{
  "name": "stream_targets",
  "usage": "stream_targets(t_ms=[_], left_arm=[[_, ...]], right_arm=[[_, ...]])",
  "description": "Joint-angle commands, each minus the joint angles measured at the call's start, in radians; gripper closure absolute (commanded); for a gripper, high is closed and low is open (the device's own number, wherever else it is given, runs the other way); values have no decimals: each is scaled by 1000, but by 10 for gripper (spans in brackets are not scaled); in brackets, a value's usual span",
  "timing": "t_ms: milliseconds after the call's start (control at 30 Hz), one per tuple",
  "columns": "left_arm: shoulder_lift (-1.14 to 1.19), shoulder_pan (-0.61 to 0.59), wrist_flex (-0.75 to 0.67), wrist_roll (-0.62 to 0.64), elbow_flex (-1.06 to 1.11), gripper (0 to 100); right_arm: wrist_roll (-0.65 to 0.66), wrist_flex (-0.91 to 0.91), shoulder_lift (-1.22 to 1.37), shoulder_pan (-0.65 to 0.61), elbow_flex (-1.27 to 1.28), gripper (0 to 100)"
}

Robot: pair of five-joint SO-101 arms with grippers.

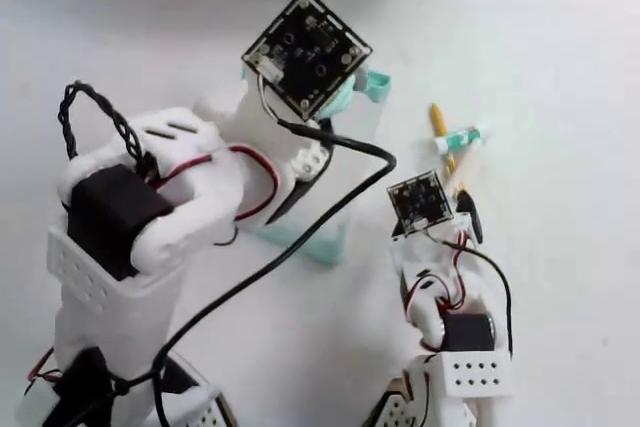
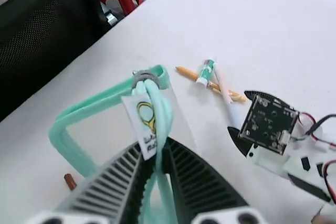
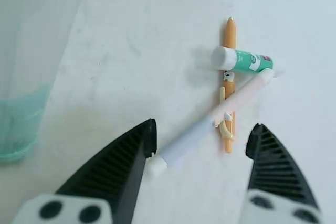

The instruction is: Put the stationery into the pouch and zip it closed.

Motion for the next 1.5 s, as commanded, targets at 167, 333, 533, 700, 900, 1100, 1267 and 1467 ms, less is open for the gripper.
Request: stream_targets(t_ms=[167, 333, 533, 700, 900, 1100, 1267, 1467], left_arm=[[-309, -18, 48, -80, 114, 959], [-390, -18, 44, -83, 322, 959], [-460, -18, -2, -83, 423, 961], [-472, -18, -23, -83, 450, 961], [-475, -18, -18, -83, 465, 962], [-475, -18, -14, -83, 465, 962], [-475, -18, 0, -83, 466, 962], [-475, -18, 0, -83, 466, 962]], right_arm=[[-209, 220, -16, 101, -331, 719], [-261, 427, -16, 56, -595, 719], [-20, 691, -5, -162, -896, 716], [129, 869, -4, -389, -1129, 715], [126, 886, 10, -404, -1094, 593], [133, 840, 44, -404, -1049, 576], [135, 805, 53, -404, -1068, 576], [167, 806, 113, -406, -1071, 576]])
